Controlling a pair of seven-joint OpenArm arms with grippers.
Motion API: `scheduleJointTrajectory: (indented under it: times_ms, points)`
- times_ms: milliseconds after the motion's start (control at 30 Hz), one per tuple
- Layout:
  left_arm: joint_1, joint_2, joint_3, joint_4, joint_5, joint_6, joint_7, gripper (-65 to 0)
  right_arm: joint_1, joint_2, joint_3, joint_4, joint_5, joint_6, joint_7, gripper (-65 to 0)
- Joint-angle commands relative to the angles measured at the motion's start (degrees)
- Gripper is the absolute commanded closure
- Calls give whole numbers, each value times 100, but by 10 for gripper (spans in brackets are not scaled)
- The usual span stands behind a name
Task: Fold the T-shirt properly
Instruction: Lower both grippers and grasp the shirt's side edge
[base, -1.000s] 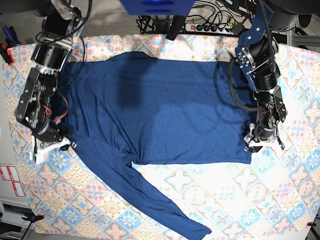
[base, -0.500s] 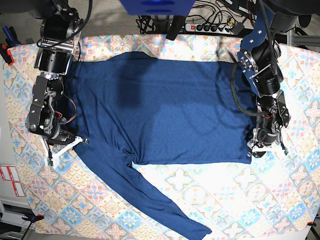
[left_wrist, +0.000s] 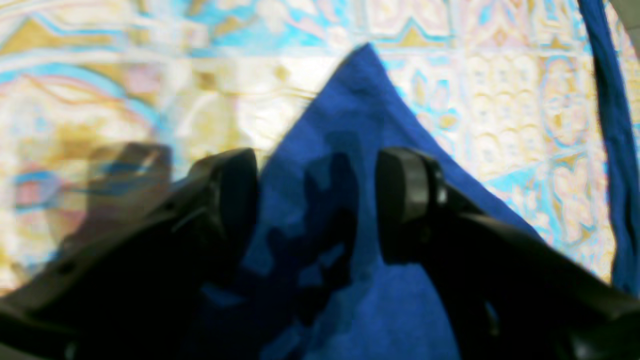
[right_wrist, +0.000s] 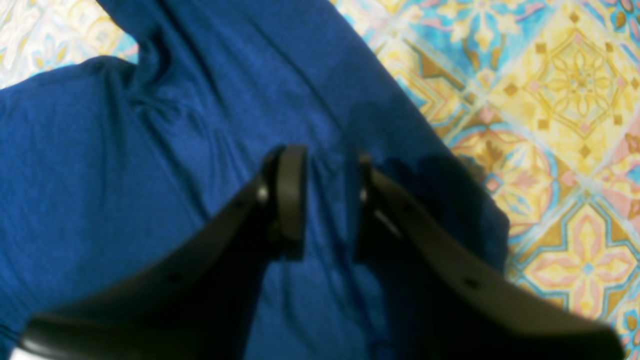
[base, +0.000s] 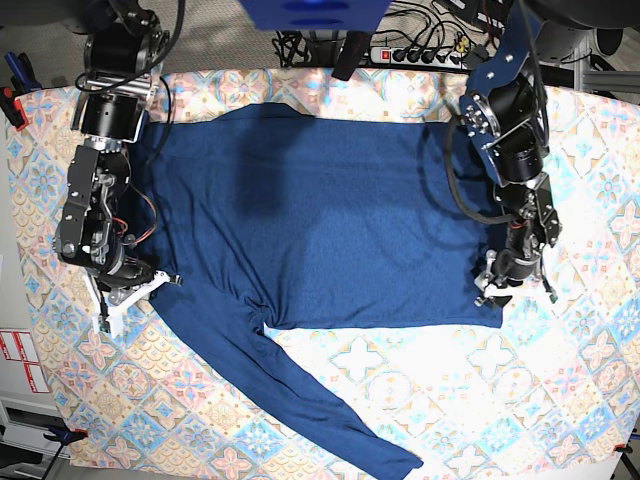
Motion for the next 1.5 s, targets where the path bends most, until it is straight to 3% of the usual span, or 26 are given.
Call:
scheduleJointTrajectory:
  times_ms: [0,233,300,367,500,533,900,967,1200,1467]
  points:
    - [-56,-12,11,55,-12,-25,114,-362,137,88,12,121,37,17,95,-132]
    - [32,111,11,55,-12,-25,123,-358,137,97,12,121,37,17,95,-132]
    - [40,120,11,55,-12,-42,132,-324,137,97,12,121,37,17,95,-132]
    - [49,120,11,55,-12,-60,140,-245,137,97,12,121,37,17,95,-132]
    - [49,85,11,73,-12,-60,140,-16,137,97,12,121,37,17,95,-132]
    - [40,85,11,73,-12,-60,140,0,137,97,12,121,37,17,95,-132]
    - [155,76,11,99,-64,-78,140,0,340,106,-5,-512,19,17,385,-134]
    - [155,76,11,99,-73,-78,140,0,436,159,-5,-793,10,17,517,-162]
    - [163,76,11,99,-73,-86,140,0,990,334,-31,-1734,-69,17,816,-355]
    - [199,76,11,99,-73,-86,140,0,1685,396,-40,-3272,-719,26,1616,-357]
